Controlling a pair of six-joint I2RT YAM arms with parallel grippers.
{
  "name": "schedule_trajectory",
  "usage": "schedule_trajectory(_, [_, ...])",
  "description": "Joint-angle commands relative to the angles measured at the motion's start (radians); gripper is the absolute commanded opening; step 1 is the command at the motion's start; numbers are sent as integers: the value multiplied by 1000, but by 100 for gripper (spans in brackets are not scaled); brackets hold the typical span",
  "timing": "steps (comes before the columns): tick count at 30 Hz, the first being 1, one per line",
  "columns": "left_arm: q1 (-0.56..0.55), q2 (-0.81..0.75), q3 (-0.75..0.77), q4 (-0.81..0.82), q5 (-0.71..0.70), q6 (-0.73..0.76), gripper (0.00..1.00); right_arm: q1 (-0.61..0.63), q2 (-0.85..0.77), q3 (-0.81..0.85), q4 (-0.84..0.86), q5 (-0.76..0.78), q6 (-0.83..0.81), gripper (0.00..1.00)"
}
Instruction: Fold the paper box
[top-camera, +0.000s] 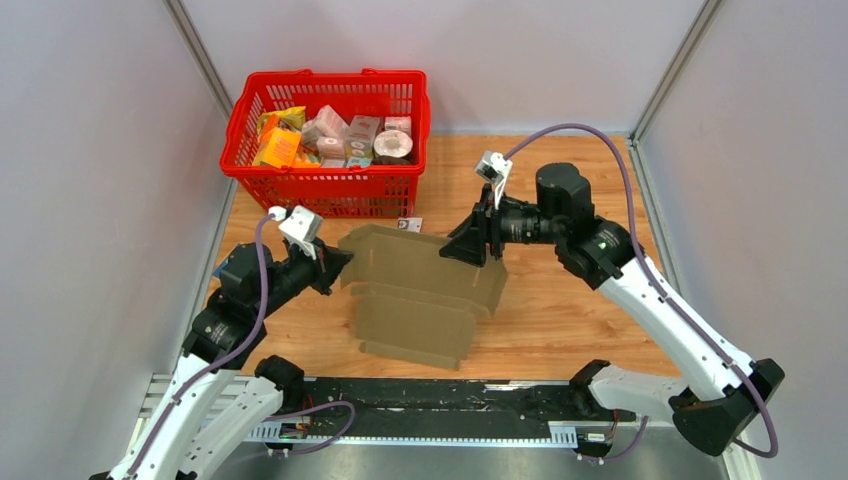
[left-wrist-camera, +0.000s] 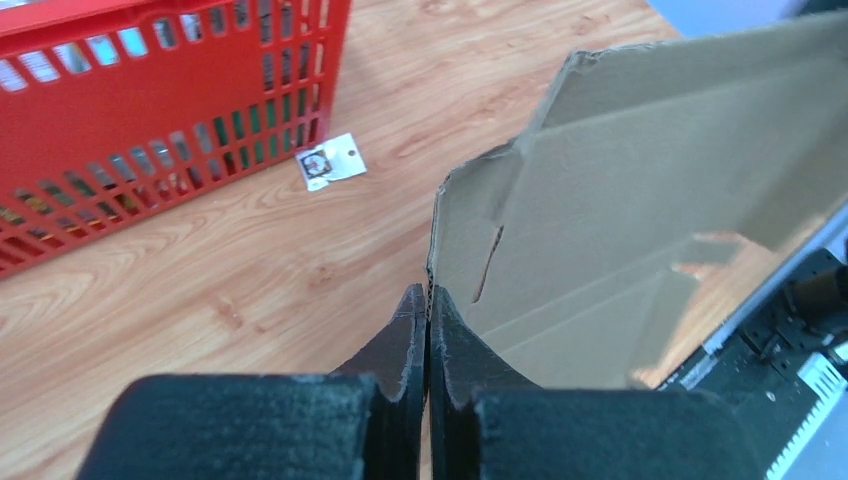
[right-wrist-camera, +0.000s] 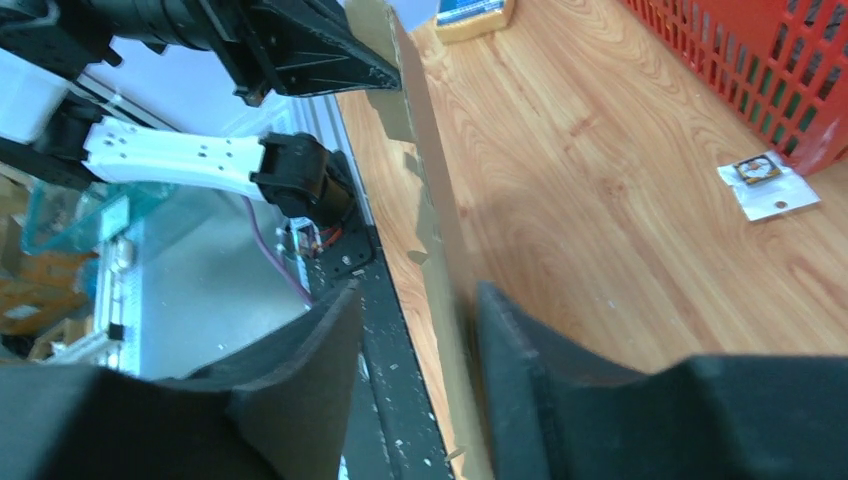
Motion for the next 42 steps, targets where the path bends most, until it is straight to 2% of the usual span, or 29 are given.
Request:
schedule_trajectory(1, [6, 8, 18, 26, 125, 49, 0, -2, 84, 158, -189, 54, -110, 57])
schedule_trajectory(4, [6, 38, 39, -2, 171, 55, 0, 12, 160, 261, -282, 84, -166, 63])
schedule_trajectory(8, [6, 61, 53, -22, 200, 69, 0, 73, 235, 338, -362, 112, -259, 63])
schedule_trajectory(14, [6, 59, 50, -23, 253, 80, 0, 98, 258, 301, -311, 90, -319, 59])
schedule_trajectory(17, [6, 56, 45, -20, 287, 89, 0, 101, 260, 290, -268, 155, -335, 60])
schedule_trajectory(21, [6, 64, 50, -31, 310, 93, 0, 101, 234, 290, -224, 225, -342, 70])
schedule_trajectory(24, [6, 65, 52, -39, 324, 101, 0, 101, 241, 338, -250, 278, -397, 71])
schedule_trajectory(28, [6, 71, 55, -42, 342, 109, 0, 99, 298, 367, -326, 148, -528, 73])
schedule_trajectory(29, [6, 73, 55, -43, 347, 110, 0, 99, 312, 376, -345, 70, -576, 73])
schedule_trajectory(35, [6, 78, 55, -45, 372, 109, 0, 99, 358, 356, -285, -59, -586, 62])
schedule_trajectory(42, [6, 65, 70, -80, 381, 126, 0, 99, 382, 340, -279, -98, -589, 35])
